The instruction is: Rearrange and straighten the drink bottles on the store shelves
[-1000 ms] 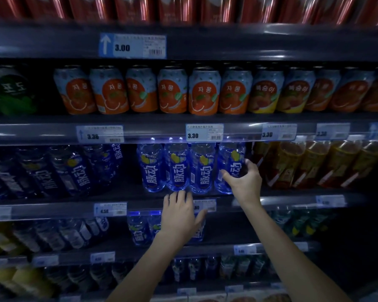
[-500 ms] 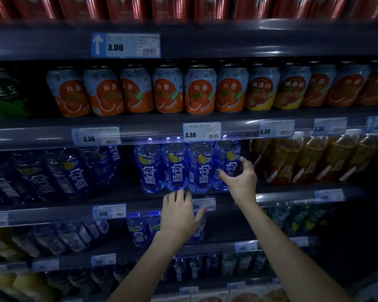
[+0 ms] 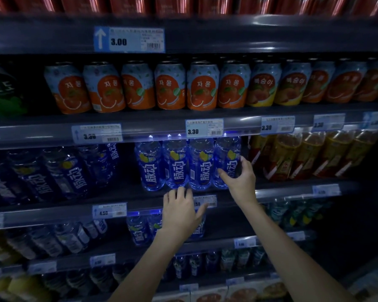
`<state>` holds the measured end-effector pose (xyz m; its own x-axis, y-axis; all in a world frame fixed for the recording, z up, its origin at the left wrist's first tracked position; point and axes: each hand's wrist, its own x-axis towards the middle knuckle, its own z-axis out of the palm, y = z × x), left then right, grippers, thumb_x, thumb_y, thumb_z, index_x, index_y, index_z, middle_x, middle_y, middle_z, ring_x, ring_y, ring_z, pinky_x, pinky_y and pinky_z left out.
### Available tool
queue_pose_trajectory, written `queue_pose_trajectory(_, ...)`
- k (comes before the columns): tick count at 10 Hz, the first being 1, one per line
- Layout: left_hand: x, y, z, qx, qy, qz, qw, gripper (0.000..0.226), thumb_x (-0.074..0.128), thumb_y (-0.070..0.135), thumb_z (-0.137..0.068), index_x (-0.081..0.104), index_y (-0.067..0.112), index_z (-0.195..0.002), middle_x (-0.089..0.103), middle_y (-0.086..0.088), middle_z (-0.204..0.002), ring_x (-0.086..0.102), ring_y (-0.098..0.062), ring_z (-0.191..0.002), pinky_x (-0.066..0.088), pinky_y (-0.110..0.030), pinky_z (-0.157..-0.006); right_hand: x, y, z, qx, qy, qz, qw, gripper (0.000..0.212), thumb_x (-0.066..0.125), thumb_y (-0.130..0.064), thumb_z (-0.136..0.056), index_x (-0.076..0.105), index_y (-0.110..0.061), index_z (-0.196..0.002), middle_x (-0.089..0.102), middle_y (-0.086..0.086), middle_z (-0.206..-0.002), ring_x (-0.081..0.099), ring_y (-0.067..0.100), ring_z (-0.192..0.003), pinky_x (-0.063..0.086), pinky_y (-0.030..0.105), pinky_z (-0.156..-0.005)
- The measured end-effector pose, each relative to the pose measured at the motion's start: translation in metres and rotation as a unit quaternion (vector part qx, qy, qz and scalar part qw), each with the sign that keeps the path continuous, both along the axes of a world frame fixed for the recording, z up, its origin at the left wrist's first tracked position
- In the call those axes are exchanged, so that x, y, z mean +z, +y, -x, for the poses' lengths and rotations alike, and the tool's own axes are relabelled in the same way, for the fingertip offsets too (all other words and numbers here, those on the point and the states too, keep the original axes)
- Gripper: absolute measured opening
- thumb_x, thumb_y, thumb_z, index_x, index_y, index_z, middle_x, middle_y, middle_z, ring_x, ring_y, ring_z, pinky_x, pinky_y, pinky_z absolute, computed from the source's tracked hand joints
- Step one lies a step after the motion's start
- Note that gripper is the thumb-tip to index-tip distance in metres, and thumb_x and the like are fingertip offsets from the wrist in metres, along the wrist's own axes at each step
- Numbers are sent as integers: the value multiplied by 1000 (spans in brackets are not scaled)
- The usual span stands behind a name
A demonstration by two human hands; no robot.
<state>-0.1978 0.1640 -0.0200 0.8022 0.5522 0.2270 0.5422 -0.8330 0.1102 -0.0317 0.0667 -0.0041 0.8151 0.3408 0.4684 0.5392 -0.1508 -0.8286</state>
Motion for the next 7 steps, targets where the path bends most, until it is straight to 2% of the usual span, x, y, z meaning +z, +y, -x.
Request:
queue_pose_trajectory(1,-3,1,1,3,-10,16,1000,73,24,69,-90,37,18,-140,42,-2,-135,34,-27,-126,27,-45,-107,0,1,3,-4,10,-4,1000,60,80,-33,-75,53,-12,-125,53,-1,-116,53,9,-107,43,22,-92)
queue_pose_trajectory(3,-4,3,6,-14,-47,48,998,70,29,67,-91,37,19,-141,42,0,-141,32,-23,-132,27,-44,-108,0,0,10,-14,21,19,999,66,78,-41,-76,50,-17,-131,50,-7,-120,47,0,-107,32,0,-83)
queue_pose_trajectory(4,0,6,9,-29,-84,83,993,65,37,60,-93,37,17,-141,42,-1,-142,33,-20,-133,28,-39,-108,1,-6,14,-17,30,39,999,61,76,-41,-79,48,-21,-129,49,-9,-120,45,-2,-107,34,10,-88)
queue_pose_trajectory(5,6,8,12,-42,-127,123,983,62,46,52,-93,38,13,-142,44,-3,-140,38,-20,-129,31,-36,-107,0,-15,15,-17,32,58,998,58,74,-35,-82,48,-19,-132,51,-5,-122,49,5,-110,39,22,-94)
queue_pose_trajectory(6,18,4,18,-65,-157,152,974,61,53,44,-93,38,10,-142,46,-5,-138,41,-20,-128,34,-35,-107,7,-23,23,-18,36,69,997,64,72,-31,-85,43,-12,-139,48,-4,-126,45,6,-115,37,24,-98)
queue_pose_trajectory(7,31,2,17,-74,-191,184,961,59,57,38,-93,37,10,-142,46,-5,-138,42,-19,-127,36,-33,-106,10,-27,29,-18,12,79,997,61,71,-29,-86,45,-10,-137,49,-2,-125,47,13,-118,39,27,-99)
